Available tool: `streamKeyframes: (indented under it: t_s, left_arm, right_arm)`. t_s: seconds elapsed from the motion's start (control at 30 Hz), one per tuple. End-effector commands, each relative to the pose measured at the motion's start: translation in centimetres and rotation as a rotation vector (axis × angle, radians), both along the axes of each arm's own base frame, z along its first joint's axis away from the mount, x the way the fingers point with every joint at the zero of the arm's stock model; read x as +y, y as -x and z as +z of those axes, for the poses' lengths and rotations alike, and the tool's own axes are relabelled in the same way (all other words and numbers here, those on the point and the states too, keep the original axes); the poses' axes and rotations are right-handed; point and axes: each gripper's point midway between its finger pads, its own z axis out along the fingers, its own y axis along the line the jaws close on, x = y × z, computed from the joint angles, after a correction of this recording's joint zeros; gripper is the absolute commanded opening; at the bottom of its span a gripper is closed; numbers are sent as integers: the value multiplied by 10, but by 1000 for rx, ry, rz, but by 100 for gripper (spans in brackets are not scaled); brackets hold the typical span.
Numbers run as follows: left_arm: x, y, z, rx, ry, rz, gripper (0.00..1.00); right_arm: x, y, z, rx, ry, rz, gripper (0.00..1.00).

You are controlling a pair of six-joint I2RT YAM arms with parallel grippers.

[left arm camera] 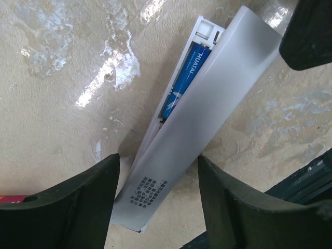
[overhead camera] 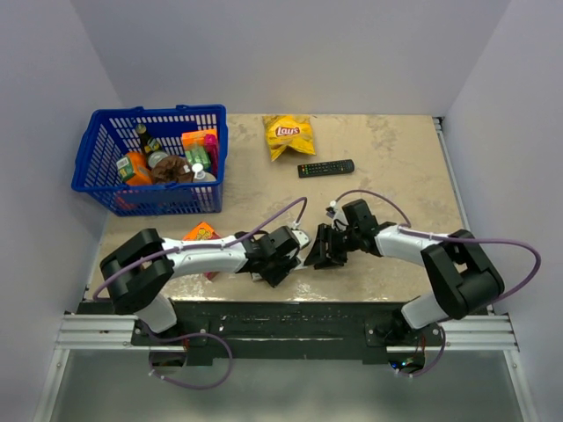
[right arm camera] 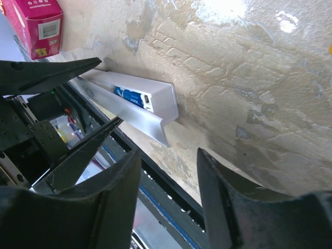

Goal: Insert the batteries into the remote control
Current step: Load the battery cover into the remote control.

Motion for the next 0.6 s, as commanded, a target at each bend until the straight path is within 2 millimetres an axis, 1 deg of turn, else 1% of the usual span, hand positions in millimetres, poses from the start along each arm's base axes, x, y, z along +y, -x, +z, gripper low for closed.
streamKeyframes:
  t_s: [0.0, 0.2, 0.37, 0.43, 0.57]
  left_arm:
    - [0, 0, 4, -19, 29, 30, 64]
    - [2, 1, 5, -17, 34, 39, 63]
    - [3, 1, 6, -21, 37, 42, 63]
    - [2, 1, 6, -21, 39, 43, 63]
    - [3, 1, 6, -21, 40, 47, 63]
  right_arm:
    - [8, -3, 6, -25, -48, 31, 47]
    - [8, -11, 1, -52, -30, 44, 40]
    - [12, -17, 4, -85, -43, 51, 37]
    - [13, -20, 7, -96, -49, 53, 32]
    - [16, -19, 7, -91, -59, 69, 26]
